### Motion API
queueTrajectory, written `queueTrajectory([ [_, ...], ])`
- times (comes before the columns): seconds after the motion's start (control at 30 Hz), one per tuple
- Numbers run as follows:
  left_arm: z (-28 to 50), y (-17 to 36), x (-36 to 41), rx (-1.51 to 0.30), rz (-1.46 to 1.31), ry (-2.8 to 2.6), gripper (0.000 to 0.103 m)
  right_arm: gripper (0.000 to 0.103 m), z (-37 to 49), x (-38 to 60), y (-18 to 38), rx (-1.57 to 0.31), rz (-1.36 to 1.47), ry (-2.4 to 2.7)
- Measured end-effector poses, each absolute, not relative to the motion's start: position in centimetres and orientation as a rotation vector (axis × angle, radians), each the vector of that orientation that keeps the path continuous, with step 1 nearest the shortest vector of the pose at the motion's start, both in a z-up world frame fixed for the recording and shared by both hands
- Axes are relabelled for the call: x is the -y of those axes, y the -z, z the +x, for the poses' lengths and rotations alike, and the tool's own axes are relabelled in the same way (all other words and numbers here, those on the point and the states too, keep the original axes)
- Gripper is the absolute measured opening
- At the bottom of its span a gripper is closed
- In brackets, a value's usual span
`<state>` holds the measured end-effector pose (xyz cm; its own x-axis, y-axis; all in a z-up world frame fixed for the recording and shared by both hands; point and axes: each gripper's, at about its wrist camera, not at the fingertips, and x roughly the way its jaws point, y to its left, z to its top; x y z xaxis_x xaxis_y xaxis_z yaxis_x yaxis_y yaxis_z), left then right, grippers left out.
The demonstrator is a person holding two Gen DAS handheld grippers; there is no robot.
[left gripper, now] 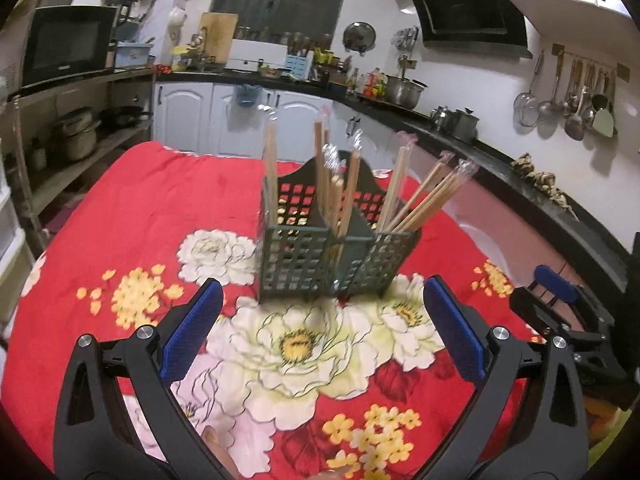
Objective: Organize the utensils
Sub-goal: 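Withdraw both open tools back from the green caddy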
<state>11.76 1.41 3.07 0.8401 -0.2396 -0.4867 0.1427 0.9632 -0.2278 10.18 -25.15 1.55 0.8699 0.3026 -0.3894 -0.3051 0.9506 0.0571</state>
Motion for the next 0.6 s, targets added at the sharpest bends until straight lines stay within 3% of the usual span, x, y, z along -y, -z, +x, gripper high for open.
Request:
queueTrajectory([
  [0.6,7.1,0.1,0.0,-0.386,-0.143,0.125,0.092,0.097,5.0,24.8,0.6,-0.158,-0.031,-0.252],
])
